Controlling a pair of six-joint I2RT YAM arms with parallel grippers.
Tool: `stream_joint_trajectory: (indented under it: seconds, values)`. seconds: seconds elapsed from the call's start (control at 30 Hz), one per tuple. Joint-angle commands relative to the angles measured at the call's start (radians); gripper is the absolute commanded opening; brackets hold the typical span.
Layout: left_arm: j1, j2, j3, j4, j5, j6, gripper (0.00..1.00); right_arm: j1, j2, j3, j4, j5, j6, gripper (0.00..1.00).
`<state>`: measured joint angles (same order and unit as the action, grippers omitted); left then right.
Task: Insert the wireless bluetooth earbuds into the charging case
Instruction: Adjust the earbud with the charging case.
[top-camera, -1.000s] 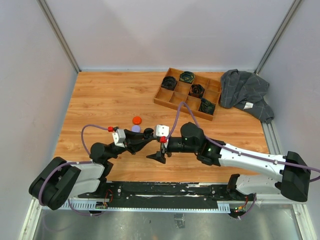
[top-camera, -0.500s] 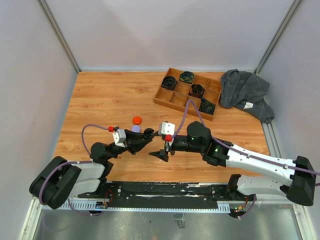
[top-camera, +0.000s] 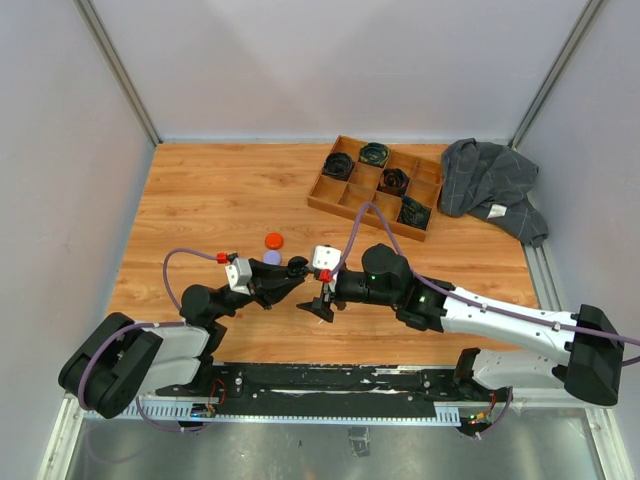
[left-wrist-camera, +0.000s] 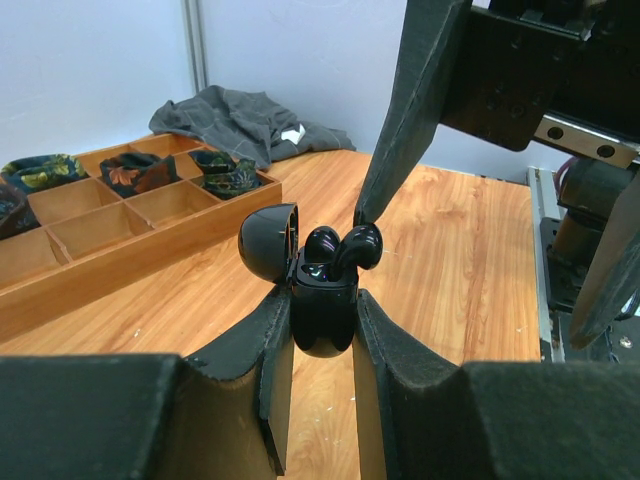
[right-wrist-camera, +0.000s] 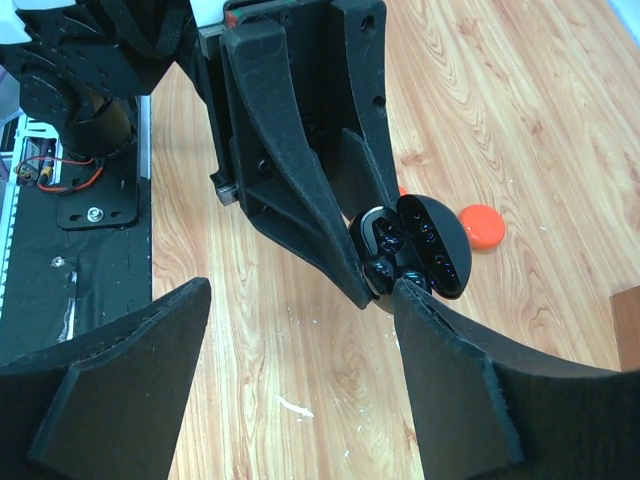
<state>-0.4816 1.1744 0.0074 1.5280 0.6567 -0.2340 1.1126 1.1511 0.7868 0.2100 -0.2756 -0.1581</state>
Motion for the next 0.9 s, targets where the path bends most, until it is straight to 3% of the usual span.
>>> stream_joint_trajectory:
  seconds: [0.0, 0.87]
  values:
    - [-0.006, -0.011, -0.055, 0.193, 0.008, 0.001, 0.11, -0.025, 0.018, -0.005, 0.029, 0.002, -0.004, 0.74]
    - [-0.006, -0.008, -0.046, 0.189, 0.036, -0.006, 0.11, -0.024, 0.074, 0.068, 0.064, -0.076, 0.006, 0.74]
